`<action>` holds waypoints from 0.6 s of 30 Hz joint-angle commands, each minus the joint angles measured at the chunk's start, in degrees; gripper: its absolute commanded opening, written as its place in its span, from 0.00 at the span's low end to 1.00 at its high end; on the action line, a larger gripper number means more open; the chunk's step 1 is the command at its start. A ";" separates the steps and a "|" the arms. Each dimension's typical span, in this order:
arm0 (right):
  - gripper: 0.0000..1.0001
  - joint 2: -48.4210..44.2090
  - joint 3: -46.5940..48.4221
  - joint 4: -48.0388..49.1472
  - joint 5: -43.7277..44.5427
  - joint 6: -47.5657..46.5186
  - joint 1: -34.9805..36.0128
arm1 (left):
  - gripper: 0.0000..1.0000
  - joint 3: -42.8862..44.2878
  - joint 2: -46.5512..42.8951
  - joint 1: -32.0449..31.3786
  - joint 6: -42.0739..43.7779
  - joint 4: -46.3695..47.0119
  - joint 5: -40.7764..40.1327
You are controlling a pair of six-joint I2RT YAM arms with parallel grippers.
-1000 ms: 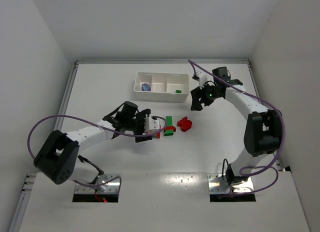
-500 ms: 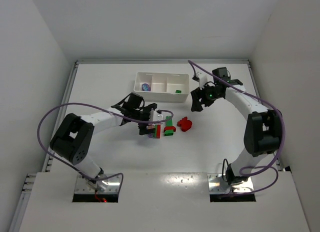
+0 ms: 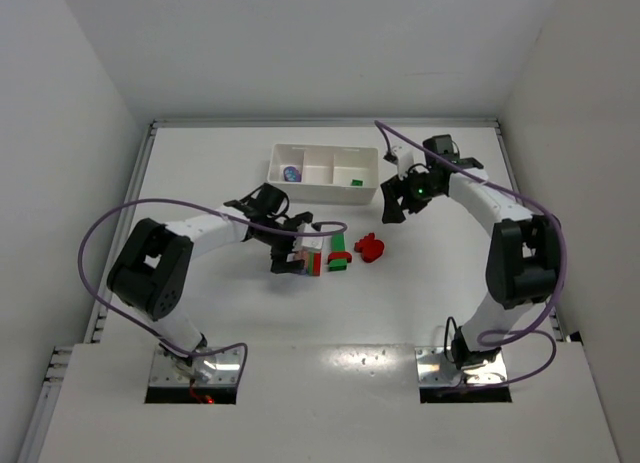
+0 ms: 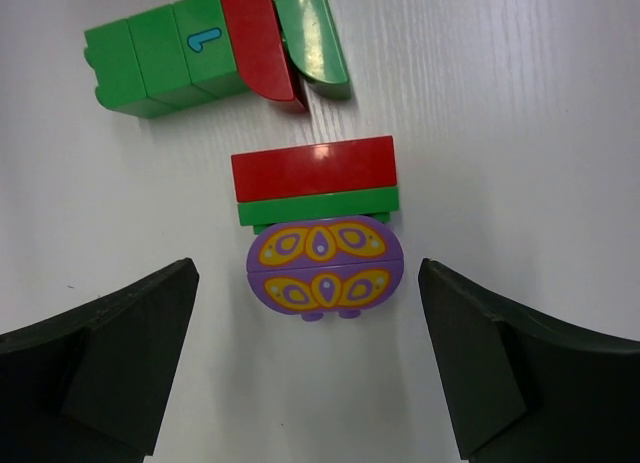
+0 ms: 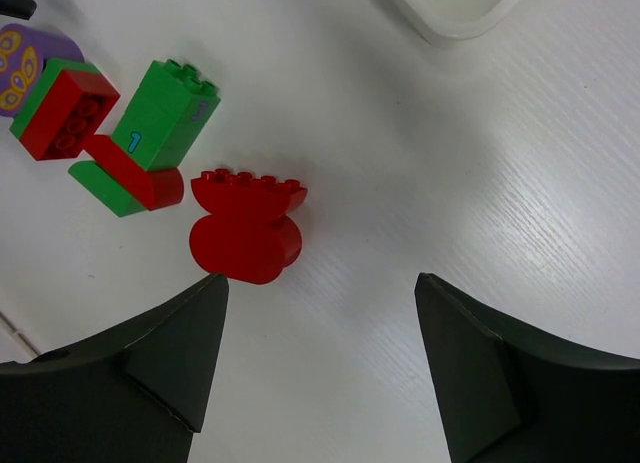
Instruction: Sort the legos into containers by color
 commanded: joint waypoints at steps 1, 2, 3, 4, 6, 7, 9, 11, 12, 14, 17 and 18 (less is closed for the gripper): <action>0.77 0.64 2.67 0.20 -0.56 -0.75 -0.28 | 0.99 1.05 -0.08 0.50 0.70 -1.85 1.45; 0.77 0.64 2.67 0.20 -0.56 -0.75 -0.28 | 0.99 1.05 -0.08 0.50 0.68 -1.85 1.44; 0.77 1.16 3.28 0.20 -0.56 -0.75 -0.28 | 0.99 1.57 0.62 0.50 0.07 -1.85 0.83; 0.77 1.17 3.28 0.20 -0.56 -0.75 -0.28 | 0.99 1.58 1.15 -0.19 -0.55 -1.85 -0.13; 0.77 1.69 3.28 0.20 -0.56 -0.75 -0.28 | 0.97 2.10 2.54 -0.20 -2.04 -1.85 -1.19; 0.77 1.69 3.80 0.20 -0.56 -0.75 -0.28 | 0.97 3.67 3.08 -0.20 -2.74 -1.85 -1.72; 0.77 2.22 3.81 0.20 -0.56 -0.75 -0.28 | 0.95 4.21 3.61 -0.73 -4.59 -1.85 -2.24; 0.77 2.22 3.81 0.20 -0.56 -0.75 -0.28 | 0.93 5.79 5.27 -1.25 -5.12 -1.85 -3.04; 0.77 2.22 3.81 0.20 -0.56 -0.75 -0.28 | 0.93 5.79 5.28 -1.26 -5.91 -1.85 -3.56; 0.77 2.22 3.81 0.20 -0.56 -0.75 -0.28 | 0.93 5.79 5.81 -1.26 -5.91 -1.85 -3.57; 0.77 2.22 3.81 0.20 -0.56 -0.75 -0.28 | 0.91 5.79 6.34 -1.87 -6.44 -2.38 -4.27; 0.77 2.22 3.29 0.20 -0.56 -0.75 -0.28 | 0.91 5.79 6.34 -2.48 -6.44 -2.38 -4.27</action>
